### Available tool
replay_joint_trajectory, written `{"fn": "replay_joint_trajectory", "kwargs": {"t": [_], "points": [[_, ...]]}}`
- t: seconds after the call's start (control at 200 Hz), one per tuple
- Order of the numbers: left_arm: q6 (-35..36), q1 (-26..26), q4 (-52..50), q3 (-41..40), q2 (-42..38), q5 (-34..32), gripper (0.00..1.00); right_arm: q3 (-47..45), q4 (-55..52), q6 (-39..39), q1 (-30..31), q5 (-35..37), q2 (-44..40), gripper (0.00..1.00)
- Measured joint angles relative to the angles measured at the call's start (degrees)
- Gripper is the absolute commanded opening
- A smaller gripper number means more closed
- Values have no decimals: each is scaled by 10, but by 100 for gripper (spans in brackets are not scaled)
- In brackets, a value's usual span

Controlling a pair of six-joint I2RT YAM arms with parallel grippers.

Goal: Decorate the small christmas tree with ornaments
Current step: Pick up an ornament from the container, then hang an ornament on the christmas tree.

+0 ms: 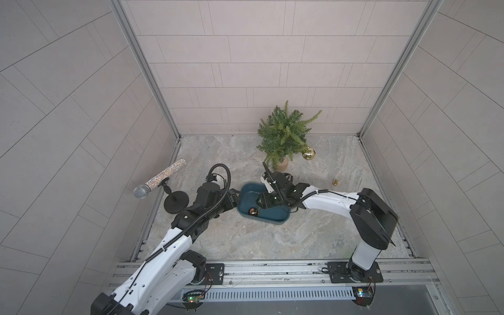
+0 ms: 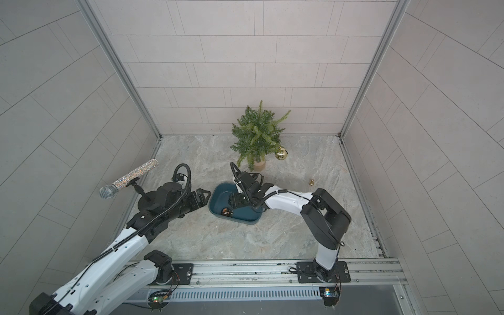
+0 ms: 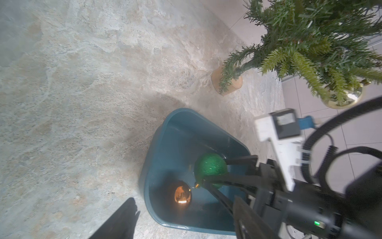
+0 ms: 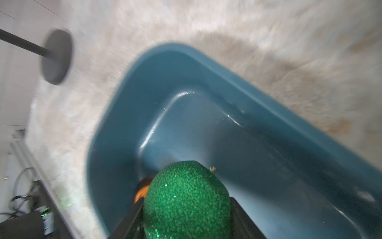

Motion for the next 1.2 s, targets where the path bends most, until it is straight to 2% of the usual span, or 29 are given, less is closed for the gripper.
{"fn": "replay_joint_trajectory", "kwargs": {"t": [0.275,0.565,0.866,1.201], "points": [[-9,0,72,28,35,58,73,-34,-14,-25,-28,12,-198,60],[-38,-18,186,73,110,125,68,-14,-76,-50,-97,12,-300,61],[-39,-52,253,179,189,161,62,85,-118,-66,-166,6,-319,61],[-38,-52,288,291,277,201,56,200,-126,-67,-185,-10,-266,61]]}}
